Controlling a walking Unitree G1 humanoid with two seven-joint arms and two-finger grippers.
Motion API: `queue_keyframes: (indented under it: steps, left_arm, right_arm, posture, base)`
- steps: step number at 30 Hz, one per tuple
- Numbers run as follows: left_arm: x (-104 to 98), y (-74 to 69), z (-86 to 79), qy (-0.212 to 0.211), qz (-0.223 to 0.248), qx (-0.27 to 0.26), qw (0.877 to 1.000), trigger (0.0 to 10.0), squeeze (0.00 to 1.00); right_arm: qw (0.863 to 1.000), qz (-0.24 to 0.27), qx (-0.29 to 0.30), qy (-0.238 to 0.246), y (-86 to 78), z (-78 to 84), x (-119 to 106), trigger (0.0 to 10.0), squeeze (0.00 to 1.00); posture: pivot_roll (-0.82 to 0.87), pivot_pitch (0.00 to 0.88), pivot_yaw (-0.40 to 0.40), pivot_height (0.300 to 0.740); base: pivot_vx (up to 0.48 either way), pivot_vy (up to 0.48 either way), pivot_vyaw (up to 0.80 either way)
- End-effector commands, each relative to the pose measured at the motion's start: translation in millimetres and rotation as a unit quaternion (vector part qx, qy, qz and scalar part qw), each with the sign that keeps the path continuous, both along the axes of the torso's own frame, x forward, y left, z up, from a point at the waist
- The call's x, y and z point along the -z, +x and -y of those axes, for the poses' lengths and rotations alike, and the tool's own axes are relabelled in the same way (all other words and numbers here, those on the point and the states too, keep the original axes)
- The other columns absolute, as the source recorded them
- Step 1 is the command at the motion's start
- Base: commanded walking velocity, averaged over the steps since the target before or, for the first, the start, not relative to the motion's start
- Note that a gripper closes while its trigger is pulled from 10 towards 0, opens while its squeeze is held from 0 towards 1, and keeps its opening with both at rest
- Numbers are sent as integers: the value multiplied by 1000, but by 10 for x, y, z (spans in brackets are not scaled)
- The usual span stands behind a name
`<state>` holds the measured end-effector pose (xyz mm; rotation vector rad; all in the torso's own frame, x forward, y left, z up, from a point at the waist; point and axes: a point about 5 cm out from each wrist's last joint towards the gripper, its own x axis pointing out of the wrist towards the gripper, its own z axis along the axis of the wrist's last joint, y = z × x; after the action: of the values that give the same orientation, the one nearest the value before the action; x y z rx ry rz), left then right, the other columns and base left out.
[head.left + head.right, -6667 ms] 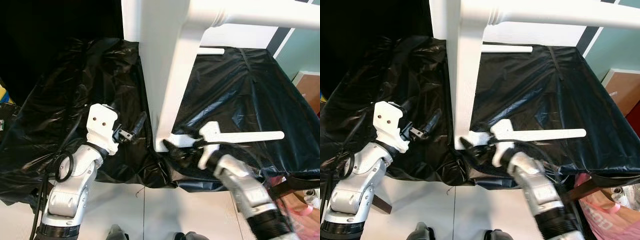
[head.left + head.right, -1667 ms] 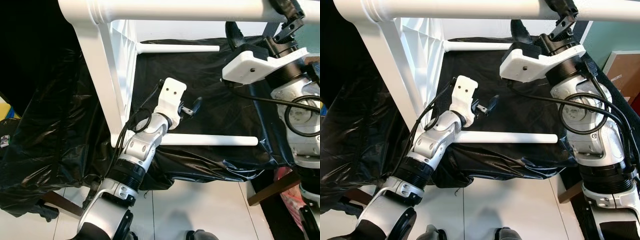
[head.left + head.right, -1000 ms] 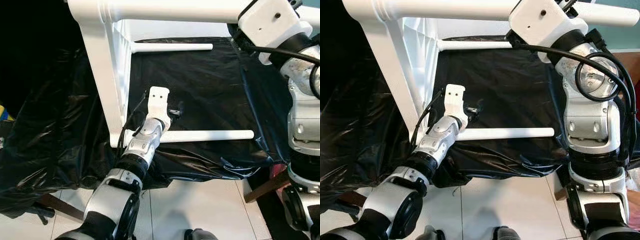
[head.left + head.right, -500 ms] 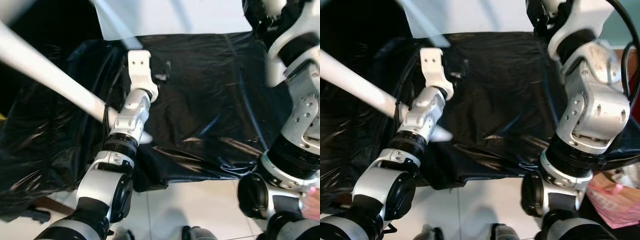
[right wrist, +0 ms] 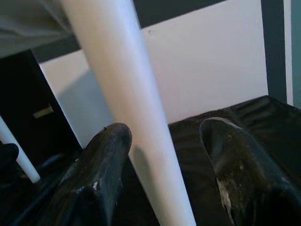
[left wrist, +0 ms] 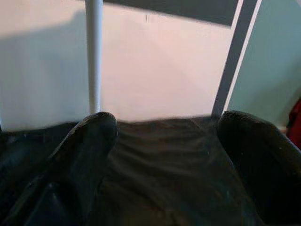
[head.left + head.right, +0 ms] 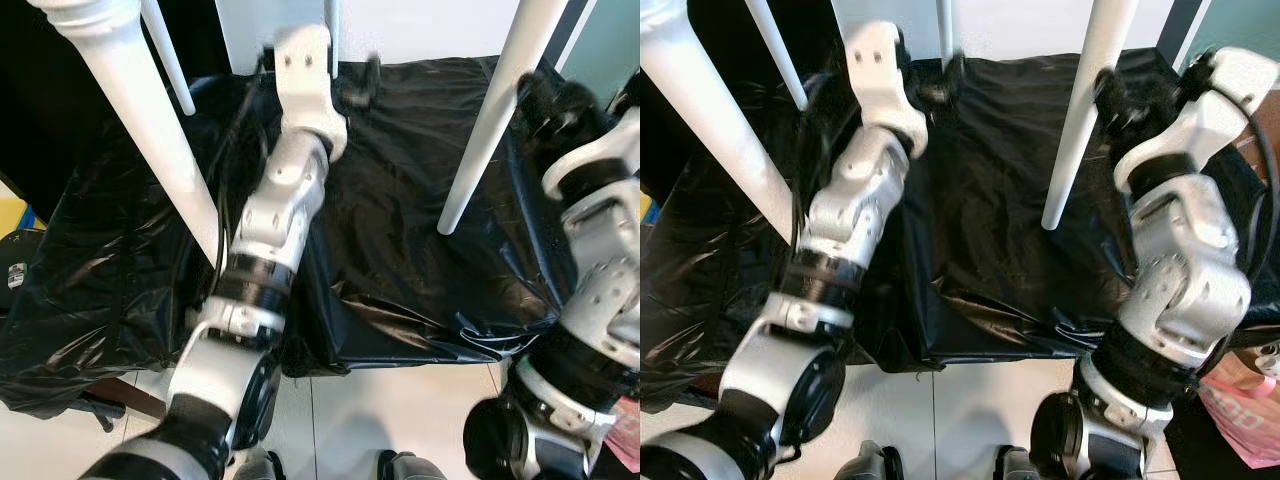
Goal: Building children table
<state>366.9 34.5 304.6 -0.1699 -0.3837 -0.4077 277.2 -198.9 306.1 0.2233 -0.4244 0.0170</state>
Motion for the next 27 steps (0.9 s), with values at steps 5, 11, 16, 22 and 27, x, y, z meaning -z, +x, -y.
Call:
queue_keyframes:
  steps: [5, 11, 16, 22, 27]
  left_arm:
    - [129, -171, 87, 51, 12, 78, 996, 10000, 0]
    - [281, -345, 115, 85, 21, 108, 990, 10000, 0]
    - [513, -458, 29, 106, -2, 103, 989, 10000, 0]
    - [1071, -664, -362, 206, -42, 102, 972, 10000, 0]
    - [1315, -788, -547, 202, -71, 44, 976, 10000, 0]
  right_arm:
    - [999, -3, 27, -39, -30, -118, 121, 10000, 1000]
    - [998, -30, 25, -52, -115, -235, 401, 10000, 0]
    - [995, -63, -32, -69, -88, -363, 717, 10000, 0]
    - [982, -103, -102, -118, 75, -513, 1128, 10000, 0]
    - [983, -105, -88, -123, 114, -584, 1338, 10000, 0]
  posture:
    - [-78, 158, 25, 740]
    - [-79, 160, 33, 740]
    - [-57, 151, 25, 740]
    - [-7, 126, -10, 740]
    - [17, 117, -29, 740]
  base:
    - [0, 0, 0]
    - [0, 0, 0]
    - [0, 0, 0]
    - [0, 0, 0]
    - [0, 0, 0]
